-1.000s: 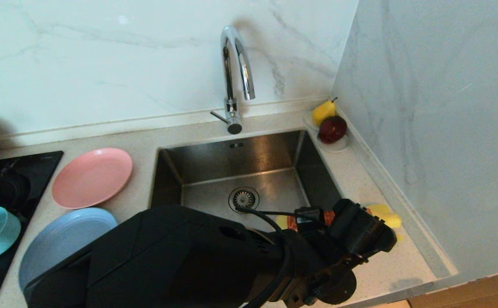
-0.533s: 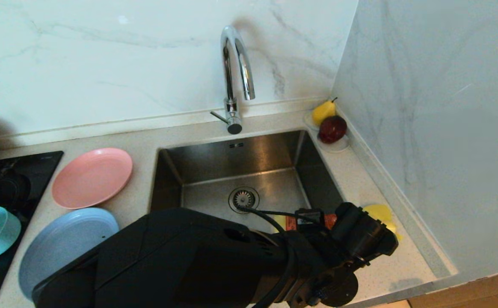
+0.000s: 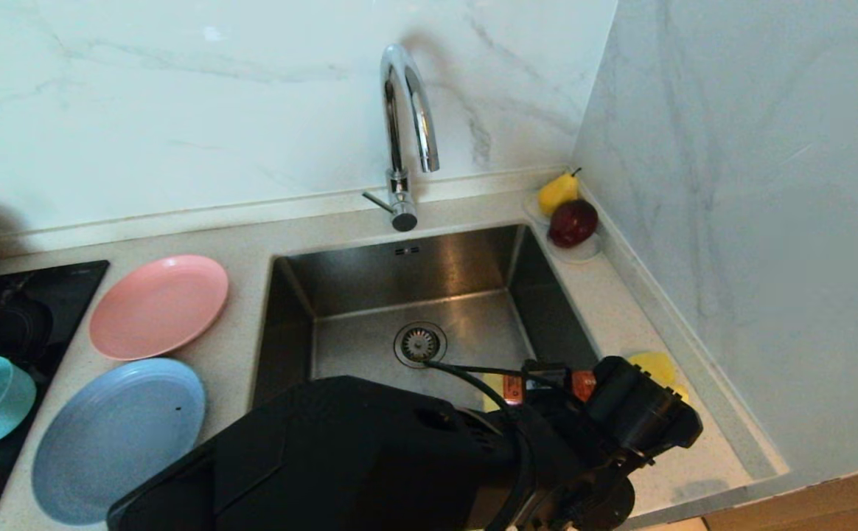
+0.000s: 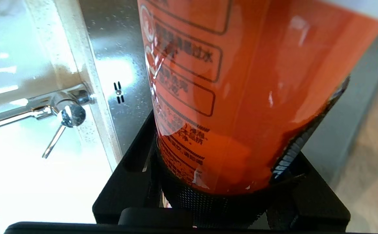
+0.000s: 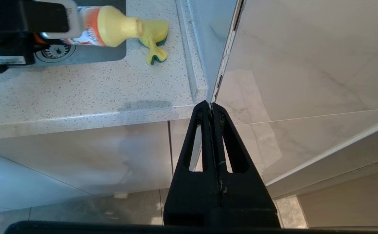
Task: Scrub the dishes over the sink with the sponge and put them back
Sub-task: Squeeze it onto the sponge
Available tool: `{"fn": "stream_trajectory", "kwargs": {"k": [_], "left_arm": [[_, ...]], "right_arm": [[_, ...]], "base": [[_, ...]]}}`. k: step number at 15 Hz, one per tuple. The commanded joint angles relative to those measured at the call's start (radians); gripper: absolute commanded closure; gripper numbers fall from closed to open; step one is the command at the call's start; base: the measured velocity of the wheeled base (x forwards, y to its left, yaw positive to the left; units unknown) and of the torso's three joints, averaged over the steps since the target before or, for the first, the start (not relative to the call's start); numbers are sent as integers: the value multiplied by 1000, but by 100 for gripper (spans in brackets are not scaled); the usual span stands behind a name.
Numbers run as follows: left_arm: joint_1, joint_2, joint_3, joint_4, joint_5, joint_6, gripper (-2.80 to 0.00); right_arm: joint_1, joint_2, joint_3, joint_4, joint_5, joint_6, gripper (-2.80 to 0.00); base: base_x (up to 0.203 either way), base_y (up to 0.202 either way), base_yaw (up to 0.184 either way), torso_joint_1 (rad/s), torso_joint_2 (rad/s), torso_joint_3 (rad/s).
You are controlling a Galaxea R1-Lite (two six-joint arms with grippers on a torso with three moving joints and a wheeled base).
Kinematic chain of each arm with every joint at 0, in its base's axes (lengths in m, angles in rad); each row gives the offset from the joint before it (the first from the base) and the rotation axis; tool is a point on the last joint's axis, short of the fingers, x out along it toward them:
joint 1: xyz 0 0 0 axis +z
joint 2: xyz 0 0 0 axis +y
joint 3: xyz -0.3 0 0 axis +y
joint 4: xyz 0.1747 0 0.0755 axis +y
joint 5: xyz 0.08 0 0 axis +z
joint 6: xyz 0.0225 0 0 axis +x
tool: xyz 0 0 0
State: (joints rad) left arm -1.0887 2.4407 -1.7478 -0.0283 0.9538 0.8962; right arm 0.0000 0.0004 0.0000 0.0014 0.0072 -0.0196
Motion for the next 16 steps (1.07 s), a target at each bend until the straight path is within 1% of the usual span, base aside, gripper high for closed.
{"fn": "stream_trajectory", "kwargs": {"k": [1, 3, 5, 7, 12, 16], "left_arm": [[0, 27, -21, 2, 8, 6, 0], [1, 34, -22, 16, 31, 6, 0], [1, 43, -21, 22, 70, 5, 0], [1, 54, -40, 22, 94, 4, 0], [4, 85, -135, 22, 109, 0, 0], [10, 91, -156, 22, 112, -3, 0]], "right_arm": [[0, 0, 0, 0, 0, 0, 0], [0, 0, 0, 0, 0, 0, 0], [0, 0, 0, 0, 0, 0, 0], [-1, 0, 0, 0, 0, 0, 0], [0, 0, 0, 0, 0, 0, 0], [0, 0, 0, 0, 0, 0, 0]], "base": [[0, 0, 0, 0, 0, 0], [0, 0, 0, 0, 0, 0], [0, 0, 0, 0, 0, 0], [0, 0, 0, 0, 0, 0], [0, 0, 0, 0, 0, 0], [0, 0, 0, 0, 0, 0]]}}
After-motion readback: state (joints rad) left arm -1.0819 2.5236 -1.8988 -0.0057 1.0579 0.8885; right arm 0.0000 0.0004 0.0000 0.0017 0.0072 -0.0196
